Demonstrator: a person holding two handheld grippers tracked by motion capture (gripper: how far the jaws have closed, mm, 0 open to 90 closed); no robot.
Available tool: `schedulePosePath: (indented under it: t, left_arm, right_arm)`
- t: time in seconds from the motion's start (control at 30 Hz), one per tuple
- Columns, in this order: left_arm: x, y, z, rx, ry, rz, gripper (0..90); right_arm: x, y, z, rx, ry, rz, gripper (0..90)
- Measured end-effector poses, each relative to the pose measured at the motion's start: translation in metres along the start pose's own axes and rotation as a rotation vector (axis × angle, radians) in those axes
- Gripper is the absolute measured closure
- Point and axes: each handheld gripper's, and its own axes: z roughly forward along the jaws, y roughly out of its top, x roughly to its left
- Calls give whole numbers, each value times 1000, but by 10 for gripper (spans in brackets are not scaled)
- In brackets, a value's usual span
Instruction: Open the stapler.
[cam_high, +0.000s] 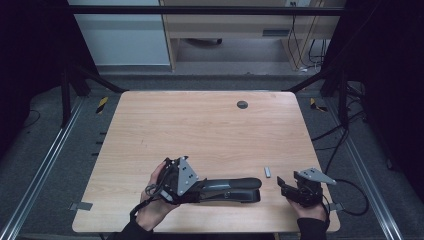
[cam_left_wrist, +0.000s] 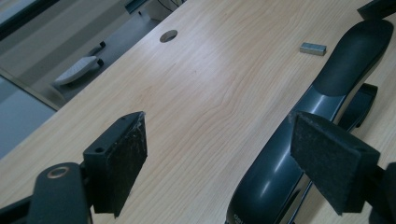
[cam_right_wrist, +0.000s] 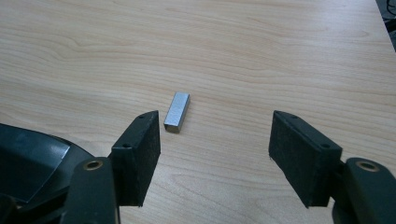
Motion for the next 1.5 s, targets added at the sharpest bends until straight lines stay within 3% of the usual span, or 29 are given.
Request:
schedulePosePath:
  t: [0.2, 0.9, 1.5]
  left_arm:
    - [-11, 11, 2, -2, 1, 56, 178]
    - [-45, 28, 20, 47, -24, 153, 186]
    - [-70, 36, 33, 64, -47, 228, 193]
  right_arm:
    - [2, -1, 3, 14, 6, -7, 341]
    - [8, 0, 3, 8, 35, -24, 378]
    - [9, 0, 1, -12, 95, -48, 502]
